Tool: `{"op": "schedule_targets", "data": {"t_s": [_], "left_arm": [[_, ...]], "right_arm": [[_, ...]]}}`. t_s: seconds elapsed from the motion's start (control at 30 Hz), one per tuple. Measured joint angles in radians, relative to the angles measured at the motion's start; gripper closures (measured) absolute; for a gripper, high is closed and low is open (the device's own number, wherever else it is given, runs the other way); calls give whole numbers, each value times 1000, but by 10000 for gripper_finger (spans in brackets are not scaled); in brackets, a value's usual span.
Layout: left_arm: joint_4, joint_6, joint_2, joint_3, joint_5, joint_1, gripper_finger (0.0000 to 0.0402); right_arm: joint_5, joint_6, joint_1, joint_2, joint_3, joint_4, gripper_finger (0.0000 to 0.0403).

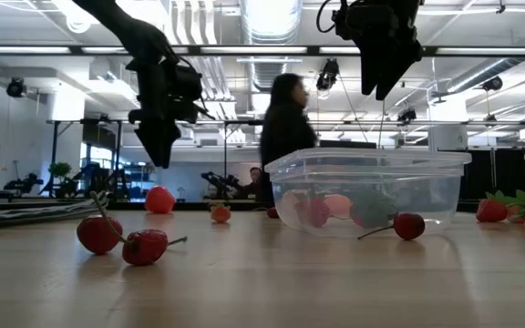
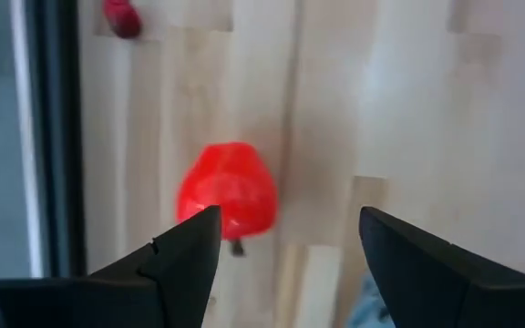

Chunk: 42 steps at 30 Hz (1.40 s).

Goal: Pick and placing Produce into tupperware
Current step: Put the apple into the transparent bin

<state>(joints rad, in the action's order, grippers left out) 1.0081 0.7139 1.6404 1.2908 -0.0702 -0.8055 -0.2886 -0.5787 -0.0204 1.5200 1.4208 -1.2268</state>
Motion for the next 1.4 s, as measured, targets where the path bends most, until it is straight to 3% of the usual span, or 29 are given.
{"op": "schedule_targets", "data": {"t_s": [0.43,1.0,1.4], "left_arm": [[-15,14,54,24,72,-29,156],[-30,-2,158,16,44,-39,155],[-34,-80,165,13,35,-38,155]], "right_arm": [[4,-22,0,0,-2,3,128],[0,-15,0,0,-4,5,136],[-8,-4,0,0,-4,5,134]]}}
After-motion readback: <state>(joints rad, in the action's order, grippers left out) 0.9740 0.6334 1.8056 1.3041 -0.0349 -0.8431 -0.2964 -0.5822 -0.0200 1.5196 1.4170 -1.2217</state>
